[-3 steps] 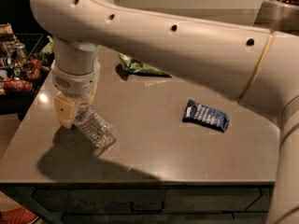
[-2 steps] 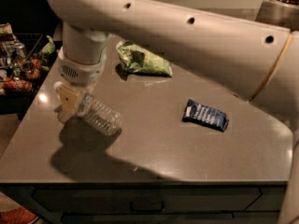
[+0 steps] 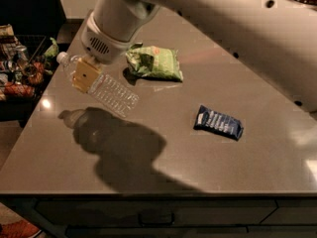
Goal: Place water bottle upright
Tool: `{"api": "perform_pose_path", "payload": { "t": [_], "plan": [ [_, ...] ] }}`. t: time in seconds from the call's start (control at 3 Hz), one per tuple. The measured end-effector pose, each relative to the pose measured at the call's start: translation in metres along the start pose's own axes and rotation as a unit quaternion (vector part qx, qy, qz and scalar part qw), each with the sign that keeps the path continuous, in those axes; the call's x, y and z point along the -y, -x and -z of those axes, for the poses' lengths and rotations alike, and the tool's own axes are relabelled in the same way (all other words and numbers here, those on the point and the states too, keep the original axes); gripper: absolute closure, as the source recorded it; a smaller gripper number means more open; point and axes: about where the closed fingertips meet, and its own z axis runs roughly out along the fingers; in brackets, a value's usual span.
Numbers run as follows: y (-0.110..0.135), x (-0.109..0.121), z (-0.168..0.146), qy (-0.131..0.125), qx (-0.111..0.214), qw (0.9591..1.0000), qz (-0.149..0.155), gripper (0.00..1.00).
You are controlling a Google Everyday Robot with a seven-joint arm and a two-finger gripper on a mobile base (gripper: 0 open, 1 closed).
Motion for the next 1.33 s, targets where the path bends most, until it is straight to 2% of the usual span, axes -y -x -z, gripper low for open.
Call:
{"api": "perform_pose_path", "payload": {
  "t": [0.33,0.67,1.0,1.33],
  "plan": [
    [0.005,0.010,0.027,-0.013,0.092,0.9957,0.011,1.00],
    [0.009,0.023,0.044,-0.035,0.166,0.9853,0.015,1.00],
    [0.008,0.033,0.058,-0.061,0.244,0.9676,0.019,1.00],
    [0.002,0.040,0.072,-0.088,0.312,0.9456,0.025,1.00]
  ]
}}
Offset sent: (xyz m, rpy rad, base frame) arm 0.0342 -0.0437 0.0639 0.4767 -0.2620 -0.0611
